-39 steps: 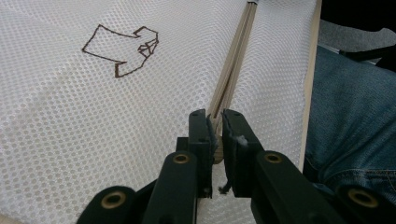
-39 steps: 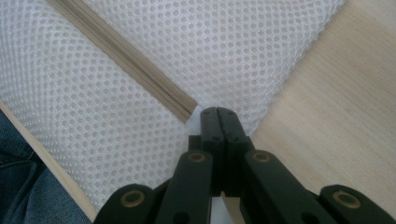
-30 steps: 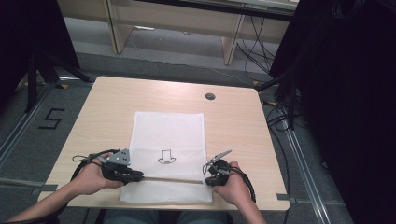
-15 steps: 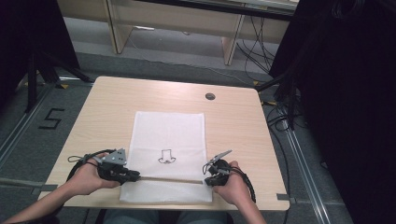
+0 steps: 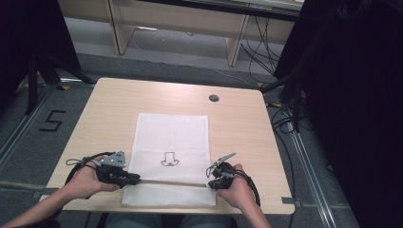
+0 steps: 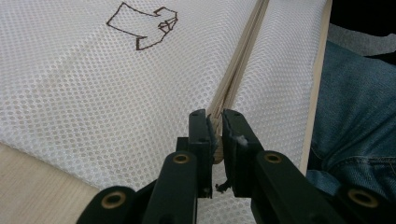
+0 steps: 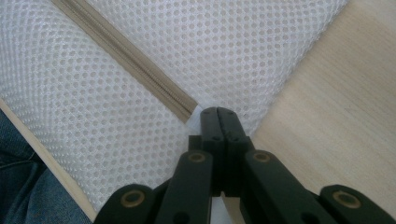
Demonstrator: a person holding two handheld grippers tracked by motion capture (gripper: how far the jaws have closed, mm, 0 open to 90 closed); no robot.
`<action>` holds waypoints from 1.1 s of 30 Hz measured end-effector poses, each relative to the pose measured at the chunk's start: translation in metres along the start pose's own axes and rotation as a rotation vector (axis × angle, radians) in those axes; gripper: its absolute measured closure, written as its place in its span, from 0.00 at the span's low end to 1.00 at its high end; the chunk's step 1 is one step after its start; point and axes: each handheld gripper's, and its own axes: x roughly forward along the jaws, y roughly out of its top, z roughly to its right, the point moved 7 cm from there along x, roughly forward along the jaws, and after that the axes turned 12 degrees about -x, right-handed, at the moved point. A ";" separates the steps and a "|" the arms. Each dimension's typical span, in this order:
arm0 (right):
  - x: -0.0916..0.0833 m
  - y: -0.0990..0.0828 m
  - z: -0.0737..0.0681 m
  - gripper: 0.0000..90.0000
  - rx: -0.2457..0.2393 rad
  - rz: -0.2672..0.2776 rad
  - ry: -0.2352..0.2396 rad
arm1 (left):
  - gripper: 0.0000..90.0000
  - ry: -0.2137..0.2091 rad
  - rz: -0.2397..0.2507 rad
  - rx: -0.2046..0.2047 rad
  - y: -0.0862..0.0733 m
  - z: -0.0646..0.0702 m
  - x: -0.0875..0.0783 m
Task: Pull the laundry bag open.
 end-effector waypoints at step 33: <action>0.000 0.000 0.001 1.00 -0.013 -0.007 -0.001 | 0.91 0.080 0.017 -0.077 -0.036 -0.027 -0.035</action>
